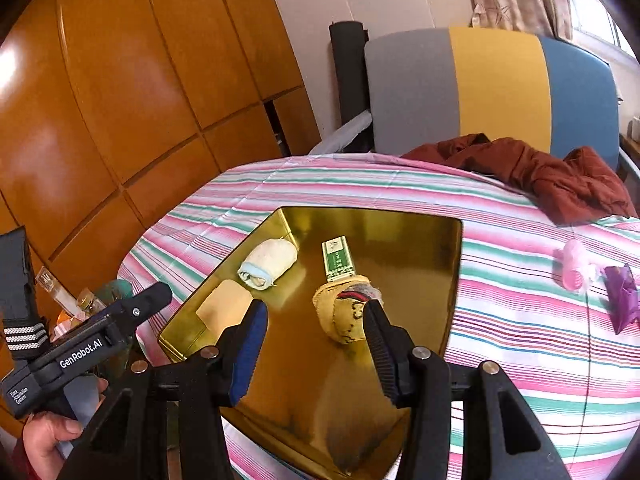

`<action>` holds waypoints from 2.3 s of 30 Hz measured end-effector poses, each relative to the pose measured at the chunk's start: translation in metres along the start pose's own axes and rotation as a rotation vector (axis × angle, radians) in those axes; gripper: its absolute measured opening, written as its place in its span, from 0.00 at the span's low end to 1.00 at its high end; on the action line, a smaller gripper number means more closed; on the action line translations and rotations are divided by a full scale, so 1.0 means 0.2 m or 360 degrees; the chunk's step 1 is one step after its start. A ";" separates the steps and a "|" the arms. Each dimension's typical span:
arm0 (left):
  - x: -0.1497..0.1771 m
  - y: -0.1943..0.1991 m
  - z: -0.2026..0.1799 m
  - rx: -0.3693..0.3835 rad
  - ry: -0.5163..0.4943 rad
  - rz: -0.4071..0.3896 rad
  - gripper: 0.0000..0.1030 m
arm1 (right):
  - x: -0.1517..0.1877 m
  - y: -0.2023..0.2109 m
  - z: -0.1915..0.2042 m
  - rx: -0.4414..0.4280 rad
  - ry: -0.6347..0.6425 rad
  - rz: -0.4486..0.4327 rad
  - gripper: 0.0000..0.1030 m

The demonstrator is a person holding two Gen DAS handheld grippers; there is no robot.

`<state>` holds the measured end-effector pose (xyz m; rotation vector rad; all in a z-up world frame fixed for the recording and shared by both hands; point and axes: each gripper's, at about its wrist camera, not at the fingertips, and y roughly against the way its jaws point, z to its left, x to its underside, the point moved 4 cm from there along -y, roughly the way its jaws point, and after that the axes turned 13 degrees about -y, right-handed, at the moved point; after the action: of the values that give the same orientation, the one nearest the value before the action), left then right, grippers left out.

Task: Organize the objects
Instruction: 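Move right gripper to the plastic-wrapped bundle and grasp it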

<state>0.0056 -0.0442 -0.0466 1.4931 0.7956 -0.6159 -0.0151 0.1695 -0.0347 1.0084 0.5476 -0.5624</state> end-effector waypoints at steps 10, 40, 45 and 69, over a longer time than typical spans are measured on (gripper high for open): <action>-0.01 0.08 -0.32 0.0234 -0.0152 -0.0057 1.00 | -0.01 0.27 -0.35 0.0134 -0.0143 -0.0164 0.49; 0.35 0.12 -1.64 0.0763 -0.0898 0.0185 1.00 | 0.31 1.07 -1.69 0.0842 -0.0601 -0.0348 0.49; 0.43 0.12 -1.75 0.0847 -0.0972 0.0243 1.00 | 0.30 1.26 -1.92 0.1109 -0.0647 -0.0499 0.49; 0.42 0.14 -2.85 0.1260 -0.1549 0.0077 1.00 | 0.42 1.24 -2.35 0.1111 -0.0964 -0.0644 0.31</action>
<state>0.0324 0.5323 -0.0471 1.6040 -0.2918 -1.5670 0.1342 0.6762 -0.1364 1.3026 -0.0135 -1.4268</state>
